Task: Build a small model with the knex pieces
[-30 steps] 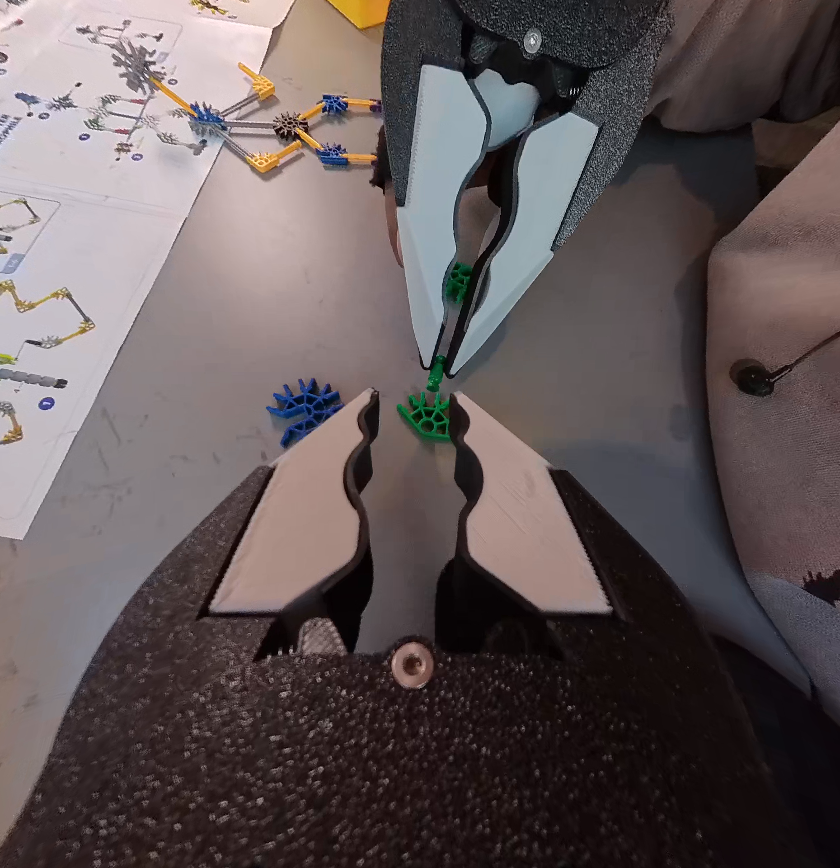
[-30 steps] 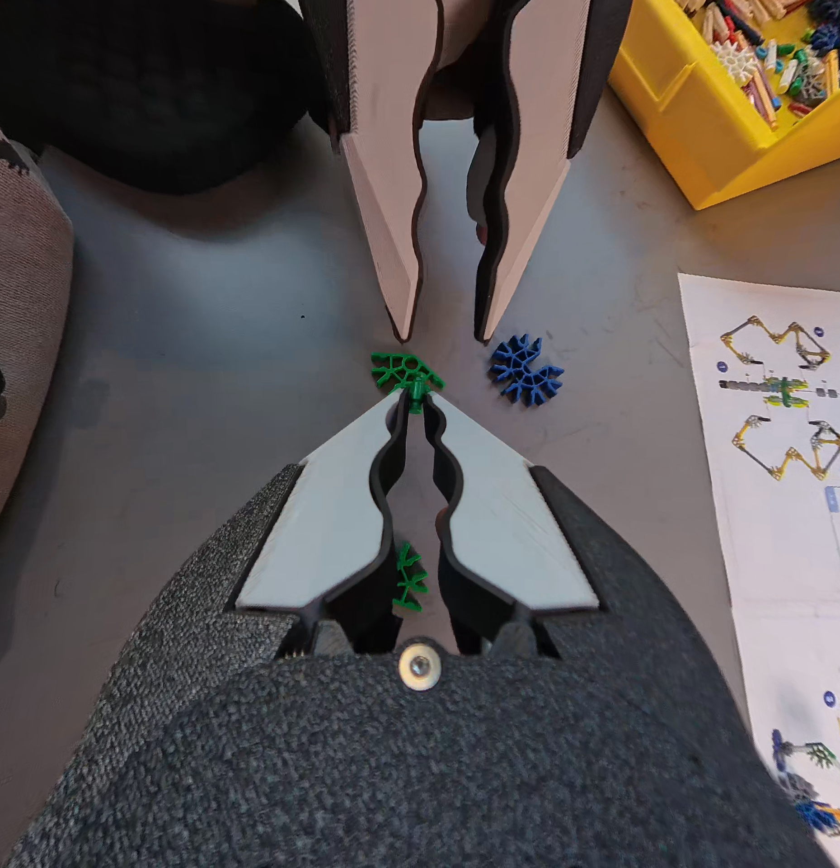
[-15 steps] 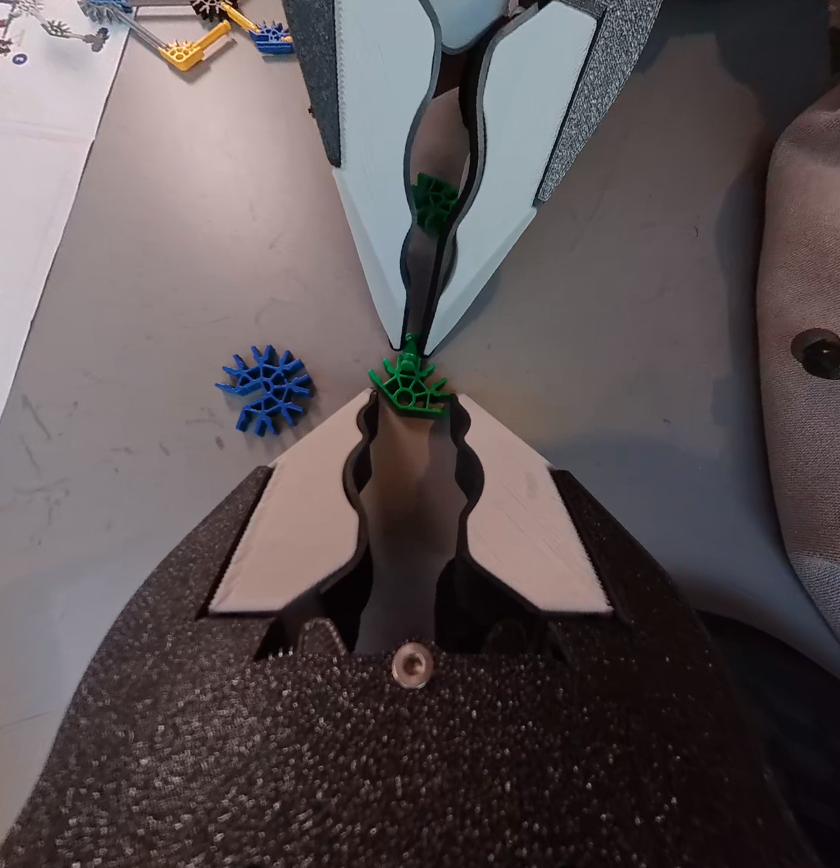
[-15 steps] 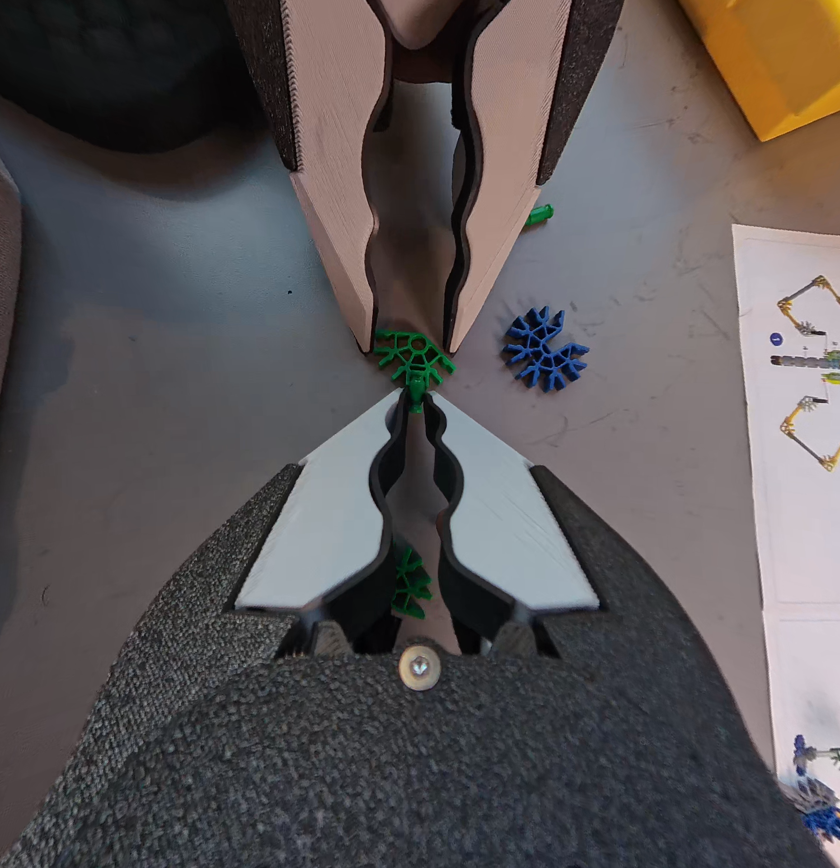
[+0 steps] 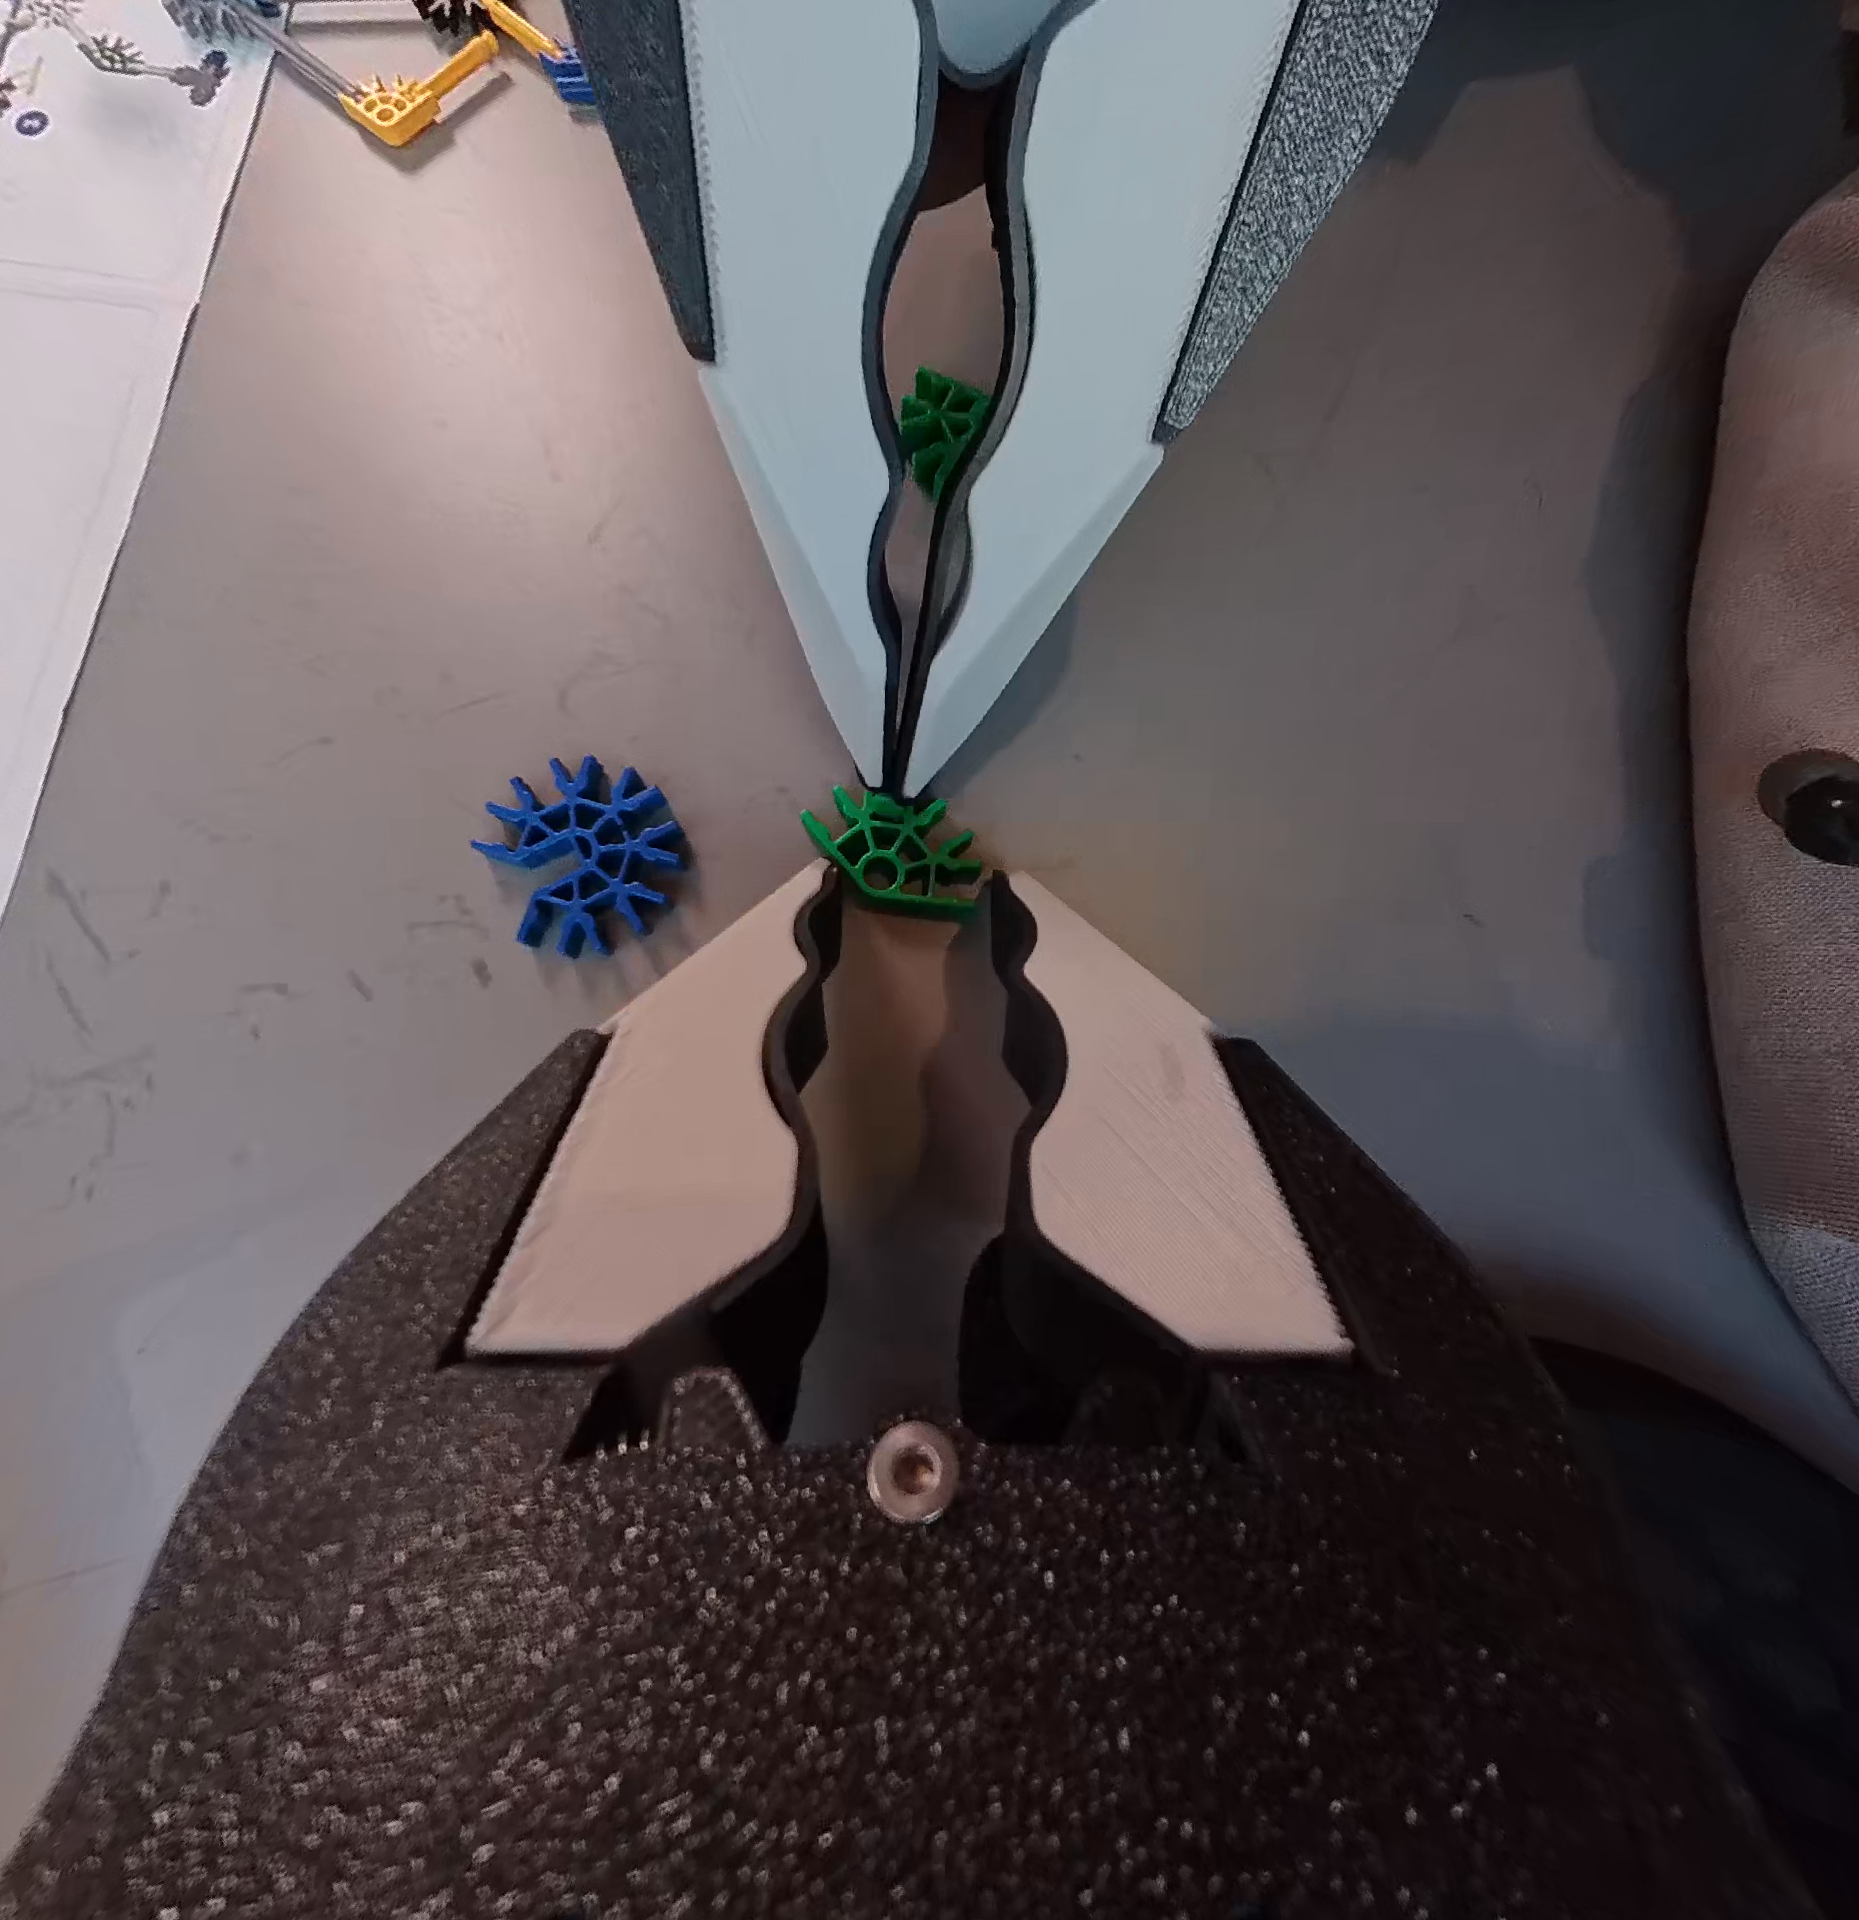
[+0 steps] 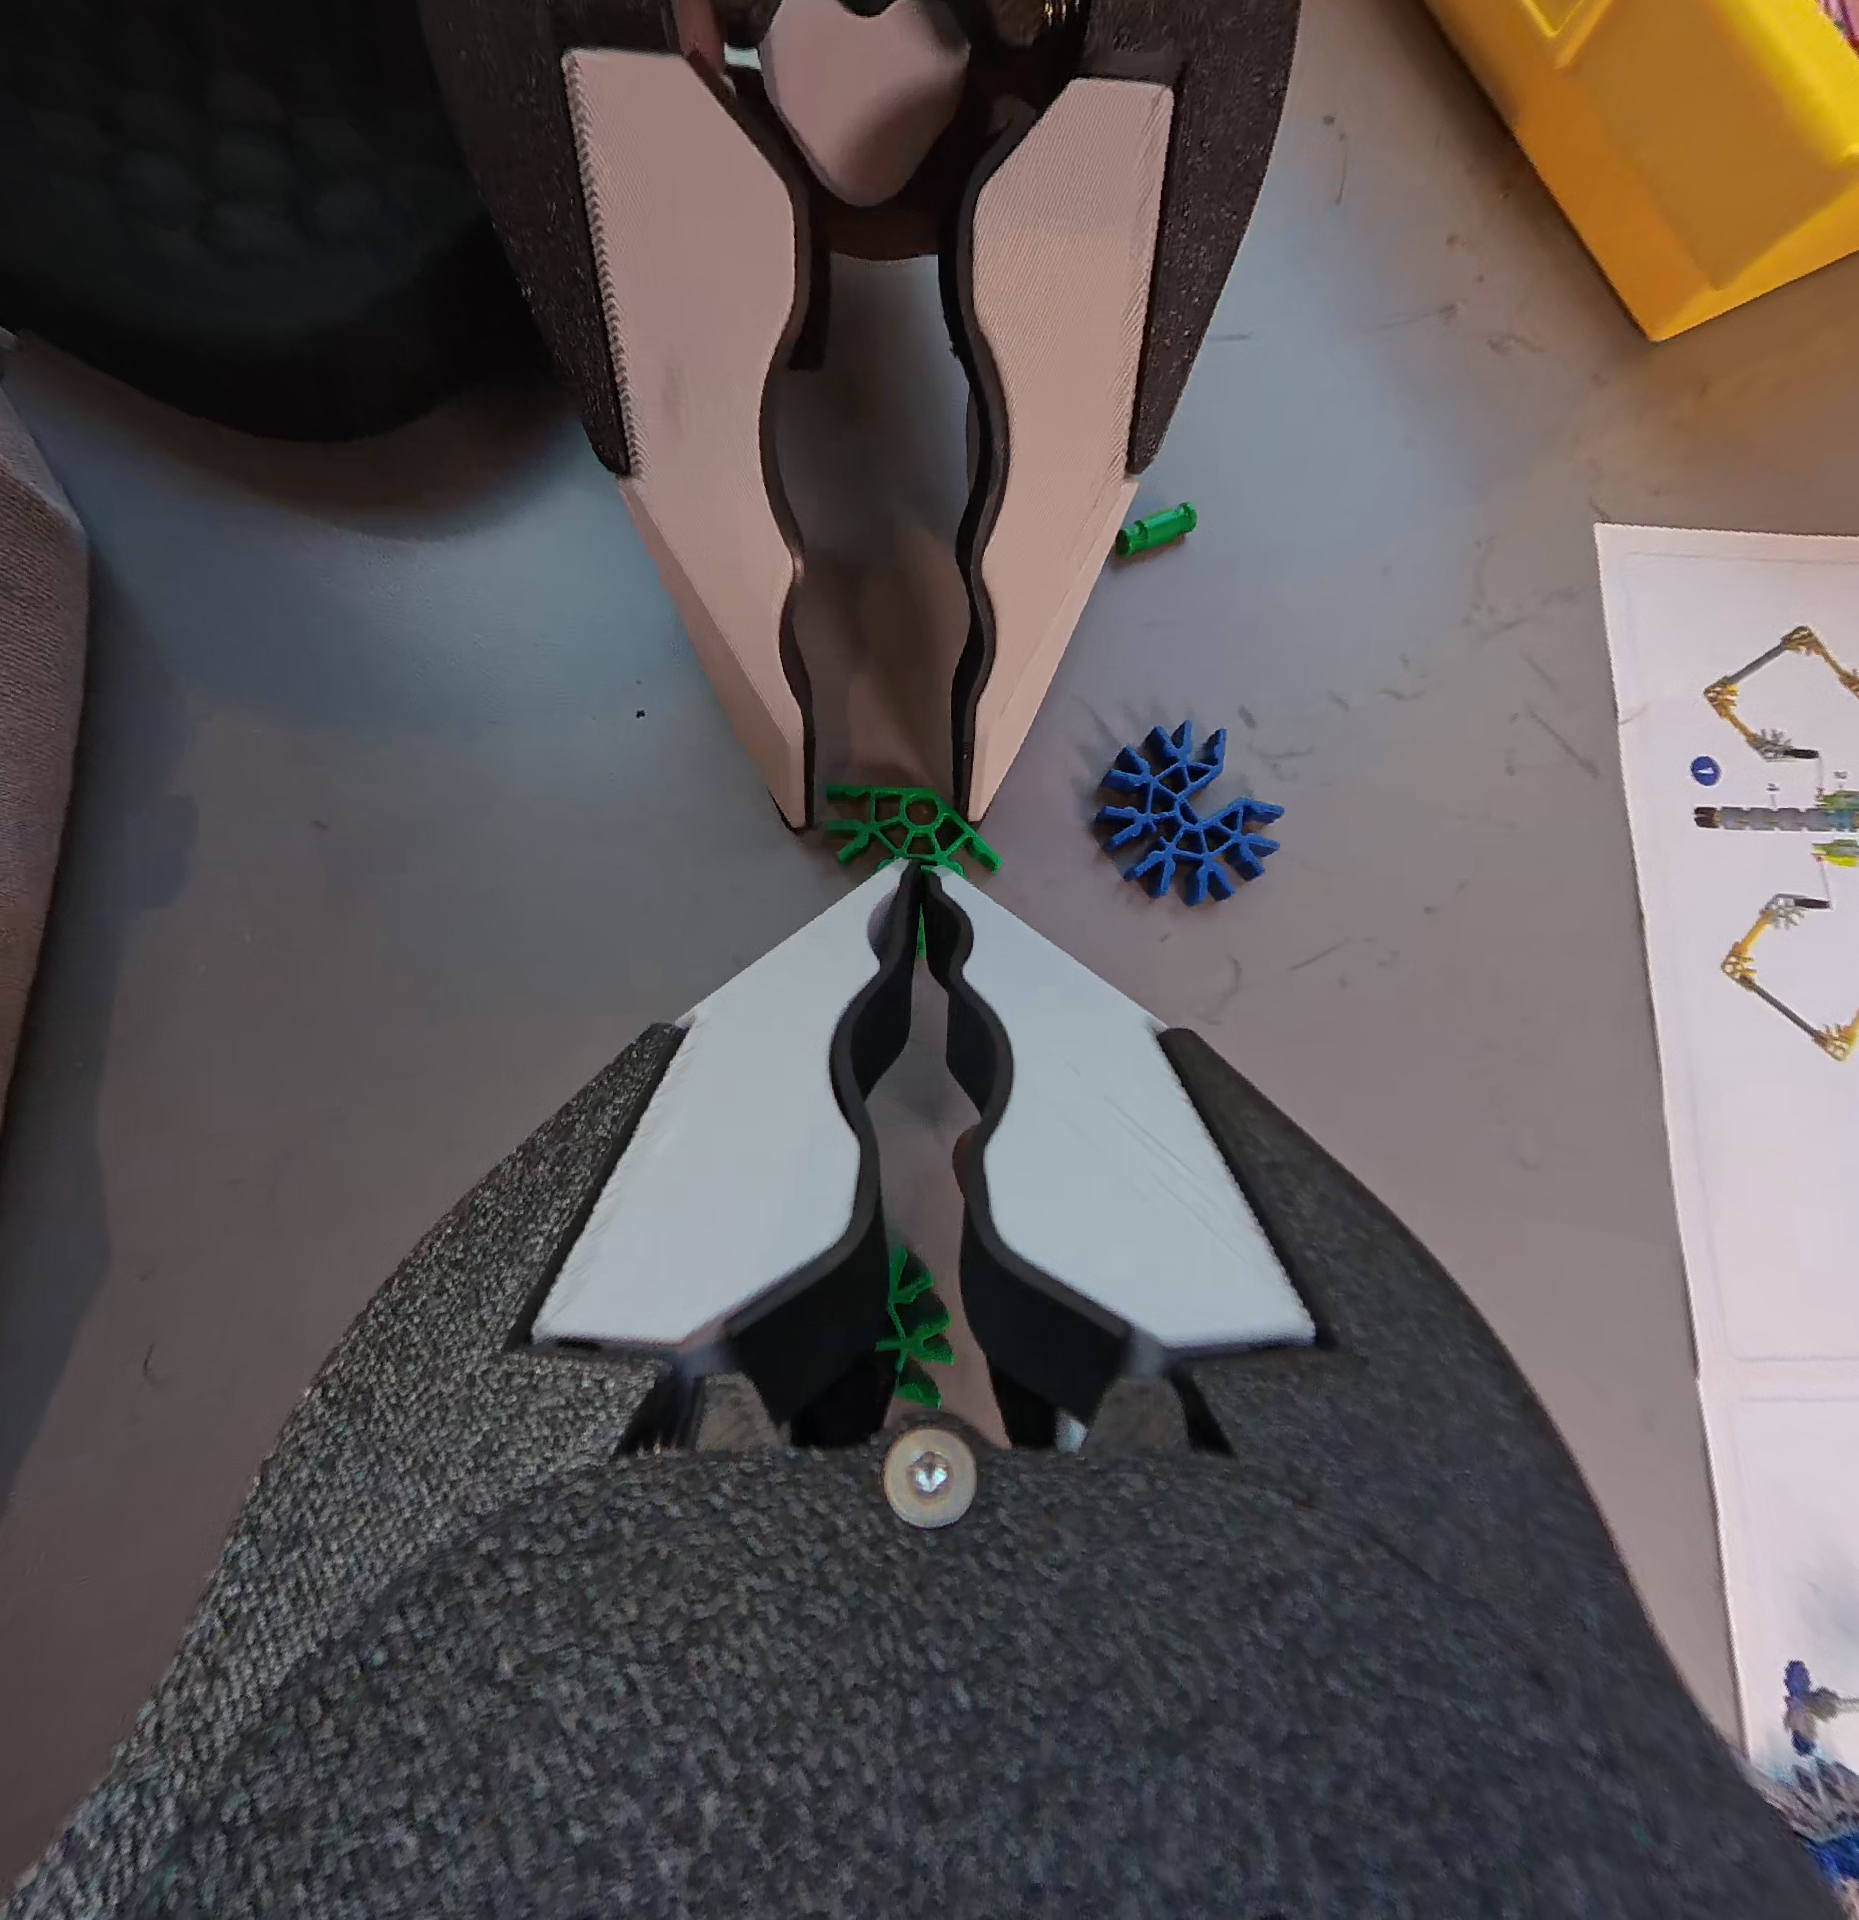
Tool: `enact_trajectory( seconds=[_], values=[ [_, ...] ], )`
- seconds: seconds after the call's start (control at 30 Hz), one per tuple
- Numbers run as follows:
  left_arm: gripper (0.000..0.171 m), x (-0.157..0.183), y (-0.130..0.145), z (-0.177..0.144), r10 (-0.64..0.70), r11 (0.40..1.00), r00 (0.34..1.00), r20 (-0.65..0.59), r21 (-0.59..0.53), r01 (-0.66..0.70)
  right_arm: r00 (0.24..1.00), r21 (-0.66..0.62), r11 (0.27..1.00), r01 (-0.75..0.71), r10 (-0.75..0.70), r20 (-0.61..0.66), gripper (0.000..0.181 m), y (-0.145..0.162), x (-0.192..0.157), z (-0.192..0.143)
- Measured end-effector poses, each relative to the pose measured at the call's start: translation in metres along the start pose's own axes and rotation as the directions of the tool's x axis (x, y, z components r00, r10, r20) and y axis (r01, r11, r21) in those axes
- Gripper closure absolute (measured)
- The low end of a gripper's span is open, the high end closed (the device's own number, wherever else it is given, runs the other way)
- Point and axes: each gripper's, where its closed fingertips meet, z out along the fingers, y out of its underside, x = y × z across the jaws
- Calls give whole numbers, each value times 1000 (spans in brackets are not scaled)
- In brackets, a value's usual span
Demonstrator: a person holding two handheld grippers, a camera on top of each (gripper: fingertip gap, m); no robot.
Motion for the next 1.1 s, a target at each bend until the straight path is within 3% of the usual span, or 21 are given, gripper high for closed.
enact_trajectory(
  seconds=[0.73, 0.9, 0.97, 1.1],
  values=[
    [145, -1, 1, 1, -50, 998, 998, 24, -25, 51, 991, -262, 963, 63, -29, 131, 181, 1, -3, 6],
    [147, -1, 1, 1, -45, 998, 998, 37, -30, 46, 996, -82, 995, -65, 70, 56, 180, -2, 7, -2],
    [147, -1, 1, 1, -39, 999, 998, 44, -34, 40, 990, 2, 992, -126, 126, 67, 171, -5, 8, -17],
    [147, -2, 1, 0, -49, 998, 998, 36, -28, 50, 993, 0, 993, -117, 117, 17, 173, 6, 6, -28]
  ],
)
